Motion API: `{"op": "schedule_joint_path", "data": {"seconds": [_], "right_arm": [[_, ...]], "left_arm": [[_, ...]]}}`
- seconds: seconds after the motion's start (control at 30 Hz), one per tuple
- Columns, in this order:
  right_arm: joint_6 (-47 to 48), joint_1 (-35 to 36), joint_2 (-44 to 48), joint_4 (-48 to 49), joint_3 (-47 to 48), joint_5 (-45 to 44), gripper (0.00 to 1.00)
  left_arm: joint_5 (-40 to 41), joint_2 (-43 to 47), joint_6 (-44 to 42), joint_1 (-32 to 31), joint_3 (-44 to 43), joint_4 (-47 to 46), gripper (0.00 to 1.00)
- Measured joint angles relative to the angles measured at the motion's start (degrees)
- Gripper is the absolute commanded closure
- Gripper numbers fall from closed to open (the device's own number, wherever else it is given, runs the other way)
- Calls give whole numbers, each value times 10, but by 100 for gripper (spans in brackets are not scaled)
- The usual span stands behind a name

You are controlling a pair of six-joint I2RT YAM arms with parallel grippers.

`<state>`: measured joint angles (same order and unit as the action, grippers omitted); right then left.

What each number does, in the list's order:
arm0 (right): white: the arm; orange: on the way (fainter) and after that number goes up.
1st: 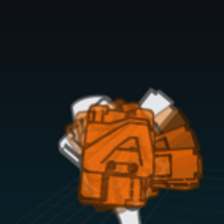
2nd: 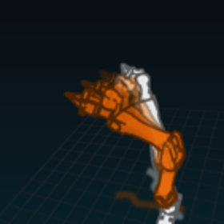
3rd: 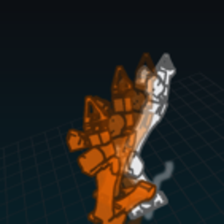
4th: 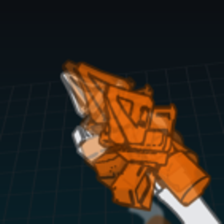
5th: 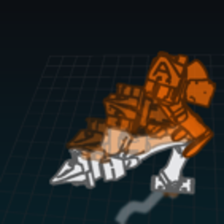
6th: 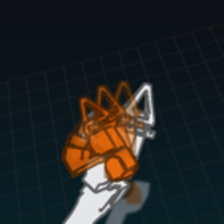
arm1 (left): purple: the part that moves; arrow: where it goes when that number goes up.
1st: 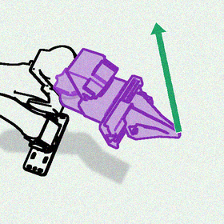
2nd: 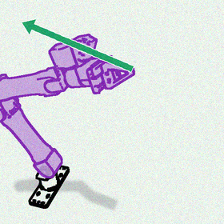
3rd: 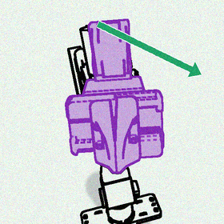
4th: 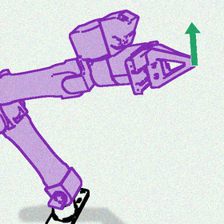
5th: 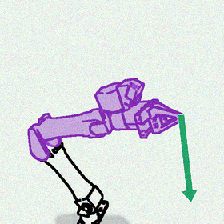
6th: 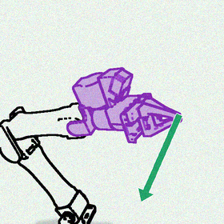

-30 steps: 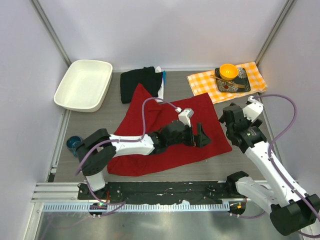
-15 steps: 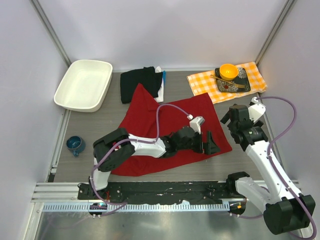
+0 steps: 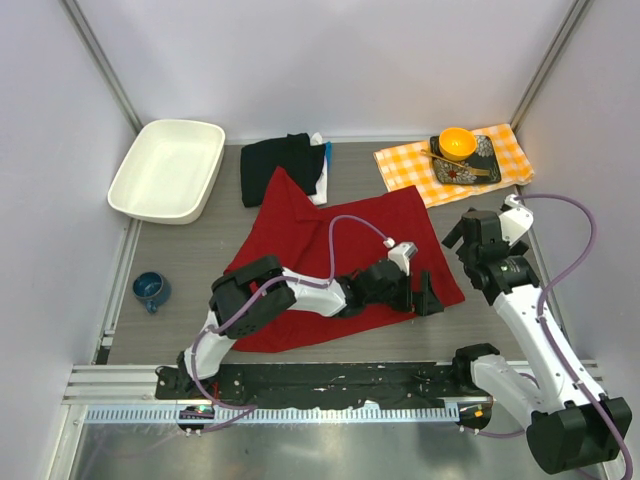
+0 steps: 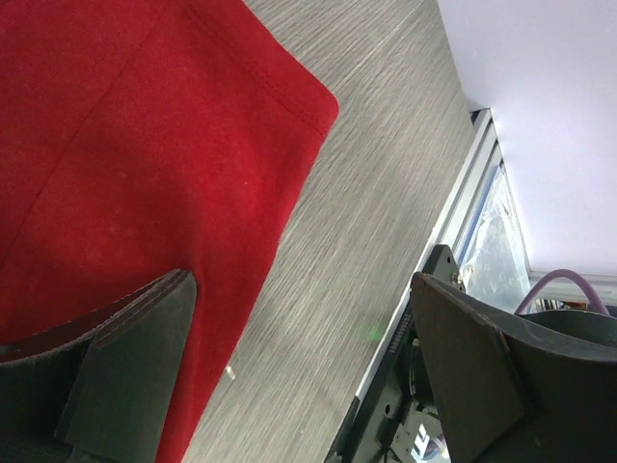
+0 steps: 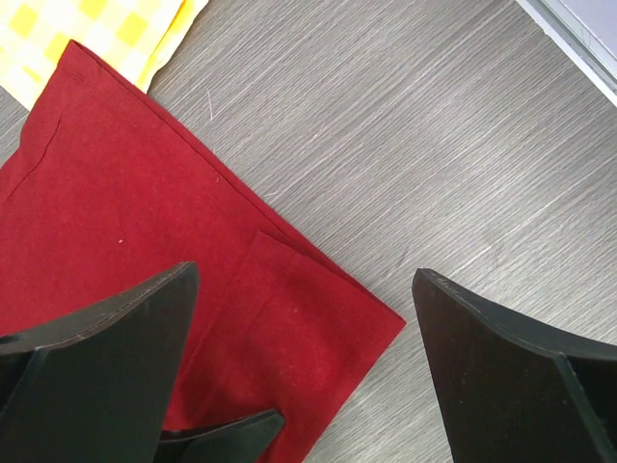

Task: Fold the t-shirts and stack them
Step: Fold the tshirt

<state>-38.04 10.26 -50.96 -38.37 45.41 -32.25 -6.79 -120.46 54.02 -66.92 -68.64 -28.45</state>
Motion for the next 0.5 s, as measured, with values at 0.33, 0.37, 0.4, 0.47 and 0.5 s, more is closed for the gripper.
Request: {"op": "schedule_joint_path", "data": {"seconds": [0.33,0.37,0.4,0.47,0.5], "right_arm": [[7,0,9,-8,17,2,0],[7,0,9,-9,19,2,0],[7,0,9,-9,20,3,0],[7,0,10,-10,21,5,0],[7,0,12,-12,21,6,0]], "left_arm": [[-3,-21,-10,-30,-35,17,0],[-3,-21,-10,-37,-35,17,0],[-3,-21,-12,-45,-35,17,0],[-3,-21,-17,-59,-35,17,0],[-3,-21,-18,-67,-35,17,0]]}}
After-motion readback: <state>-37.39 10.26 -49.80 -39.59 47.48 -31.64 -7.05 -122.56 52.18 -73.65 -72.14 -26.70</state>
